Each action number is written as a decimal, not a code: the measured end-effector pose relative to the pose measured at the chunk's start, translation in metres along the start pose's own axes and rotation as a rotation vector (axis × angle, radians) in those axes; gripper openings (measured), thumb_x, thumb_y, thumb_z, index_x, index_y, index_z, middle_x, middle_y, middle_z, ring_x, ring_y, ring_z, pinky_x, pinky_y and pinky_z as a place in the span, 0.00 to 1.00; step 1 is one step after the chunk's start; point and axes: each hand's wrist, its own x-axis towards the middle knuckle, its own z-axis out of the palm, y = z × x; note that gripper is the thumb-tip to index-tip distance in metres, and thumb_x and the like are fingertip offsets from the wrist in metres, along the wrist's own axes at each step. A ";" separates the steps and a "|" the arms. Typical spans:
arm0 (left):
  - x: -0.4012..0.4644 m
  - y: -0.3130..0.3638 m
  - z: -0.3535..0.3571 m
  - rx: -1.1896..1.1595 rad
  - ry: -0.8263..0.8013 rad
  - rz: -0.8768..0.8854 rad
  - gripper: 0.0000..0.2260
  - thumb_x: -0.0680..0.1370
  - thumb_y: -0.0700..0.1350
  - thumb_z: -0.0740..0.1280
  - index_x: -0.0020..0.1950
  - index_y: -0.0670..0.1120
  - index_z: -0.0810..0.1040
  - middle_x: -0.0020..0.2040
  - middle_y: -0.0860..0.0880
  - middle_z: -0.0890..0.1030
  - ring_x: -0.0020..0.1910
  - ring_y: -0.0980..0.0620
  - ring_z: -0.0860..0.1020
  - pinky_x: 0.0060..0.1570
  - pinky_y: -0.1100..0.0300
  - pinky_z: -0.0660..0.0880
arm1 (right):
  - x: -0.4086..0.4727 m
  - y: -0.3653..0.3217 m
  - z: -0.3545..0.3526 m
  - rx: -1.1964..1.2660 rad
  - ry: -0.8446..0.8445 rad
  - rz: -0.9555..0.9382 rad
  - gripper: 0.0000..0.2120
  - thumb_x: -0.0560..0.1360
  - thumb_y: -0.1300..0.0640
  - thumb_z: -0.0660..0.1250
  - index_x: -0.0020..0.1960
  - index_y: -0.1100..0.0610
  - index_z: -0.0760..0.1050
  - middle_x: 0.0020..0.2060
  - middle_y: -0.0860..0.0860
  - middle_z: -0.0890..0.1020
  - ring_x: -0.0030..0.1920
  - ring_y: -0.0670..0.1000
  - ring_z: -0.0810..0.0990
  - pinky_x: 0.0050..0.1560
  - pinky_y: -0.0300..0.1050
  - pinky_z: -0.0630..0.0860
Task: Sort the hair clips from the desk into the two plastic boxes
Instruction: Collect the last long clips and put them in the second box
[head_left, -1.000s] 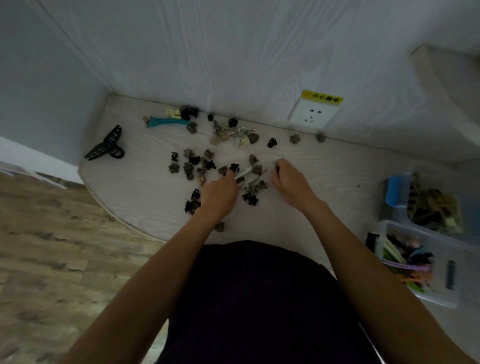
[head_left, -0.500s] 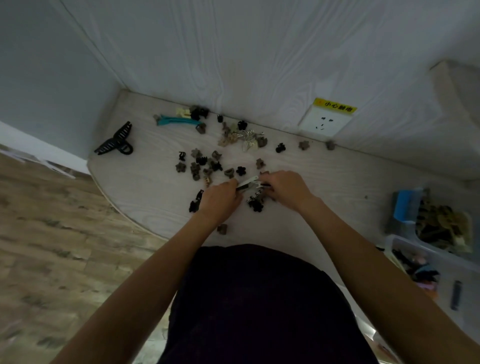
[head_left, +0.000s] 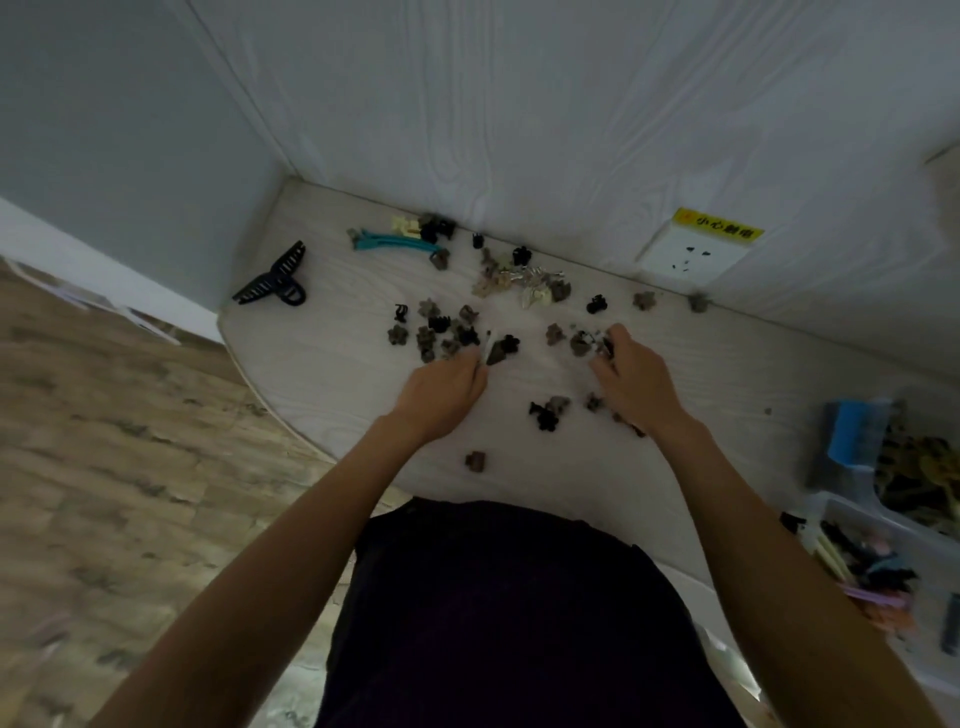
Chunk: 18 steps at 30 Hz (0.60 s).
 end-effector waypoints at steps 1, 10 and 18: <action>-0.002 -0.007 -0.007 0.005 0.051 0.024 0.11 0.81 0.45 0.55 0.55 0.37 0.69 0.45 0.38 0.78 0.40 0.38 0.77 0.35 0.49 0.70 | 0.005 -0.009 0.000 0.023 0.007 -0.024 0.05 0.78 0.58 0.57 0.47 0.59 0.64 0.28 0.48 0.67 0.28 0.50 0.67 0.27 0.43 0.59; 0.042 -0.100 -0.079 0.009 0.276 -0.167 0.12 0.82 0.42 0.52 0.61 0.37 0.68 0.44 0.36 0.79 0.40 0.38 0.77 0.40 0.51 0.69 | 0.084 -0.102 0.016 -0.037 -0.022 -0.213 0.12 0.79 0.58 0.56 0.60 0.63 0.67 0.37 0.56 0.74 0.36 0.55 0.74 0.33 0.45 0.63; 0.107 -0.134 -0.091 0.107 0.084 -0.155 0.19 0.79 0.52 0.60 0.64 0.43 0.66 0.55 0.40 0.78 0.50 0.40 0.78 0.43 0.52 0.73 | 0.130 -0.142 0.058 -0.259 -0.144 -0.298 0.19 0.80 0.52 0.55 0.70 0.52 0.63 0.51 0.56 0.81 0.45 0.56 0.79 0.37 0.44 0.72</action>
